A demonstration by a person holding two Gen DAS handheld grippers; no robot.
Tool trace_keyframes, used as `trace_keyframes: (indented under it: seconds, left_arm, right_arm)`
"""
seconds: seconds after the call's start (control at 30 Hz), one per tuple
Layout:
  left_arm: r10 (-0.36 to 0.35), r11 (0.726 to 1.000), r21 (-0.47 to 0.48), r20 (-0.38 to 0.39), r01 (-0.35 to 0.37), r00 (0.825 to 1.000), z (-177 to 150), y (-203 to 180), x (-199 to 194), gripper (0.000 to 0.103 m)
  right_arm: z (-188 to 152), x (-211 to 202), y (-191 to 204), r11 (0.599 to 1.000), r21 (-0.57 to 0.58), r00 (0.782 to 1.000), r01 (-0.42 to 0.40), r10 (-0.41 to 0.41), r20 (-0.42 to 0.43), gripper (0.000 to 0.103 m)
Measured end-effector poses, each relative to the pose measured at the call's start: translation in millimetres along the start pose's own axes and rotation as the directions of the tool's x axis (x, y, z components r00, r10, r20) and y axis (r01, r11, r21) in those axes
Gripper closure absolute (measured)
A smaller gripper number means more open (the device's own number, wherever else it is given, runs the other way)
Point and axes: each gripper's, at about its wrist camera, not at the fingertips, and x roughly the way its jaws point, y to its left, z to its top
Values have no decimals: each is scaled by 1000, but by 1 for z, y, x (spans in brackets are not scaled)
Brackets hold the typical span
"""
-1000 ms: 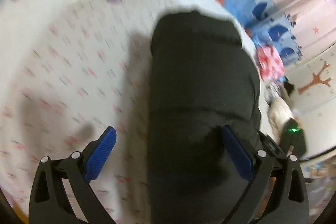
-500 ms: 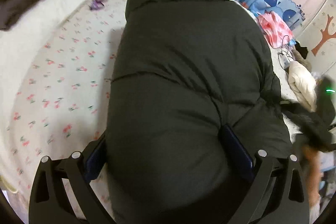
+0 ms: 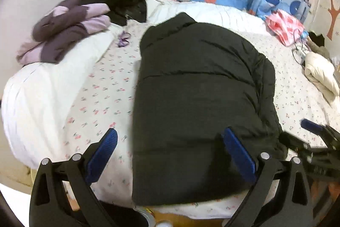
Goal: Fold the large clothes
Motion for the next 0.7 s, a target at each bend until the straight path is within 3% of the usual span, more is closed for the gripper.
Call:
trace_keyframes:
  seconds: [0.13, 0.23, 0.37, 0.5, 0.7]
  left_arm:
    - [17, 999, -48, 43, -15, 999, -15, 4, -25, 7]
    - [32, 999, -24, 53, -31, 998, -23, 2, -39, 7]
    - [28, 999, -18, 34, -27, 999, -31, 5, -51, 7]
    - [55, 998, -19, 48, -54, 997, -38, 8, -61, 7]
    - [60, 998, -5, 68, -60, 996, -45, 5, -70, 7]
  right_arm:
    - [-18, -29, 33, 999, -46, 999, -21, 23, 49, 6]
    - [-20, -45, 51, 996, -68, 994, -50, 56, 94, 6]
    - [-28, -78, 67, 998, -65, 980, -11, 24, 195, 6]
    - [-27, -78, 71, 995, -75, 986, 62, -49, 158, 6]
    - [-27, -78, 68, 995, -49, 990, 91, -84, 114, 6]
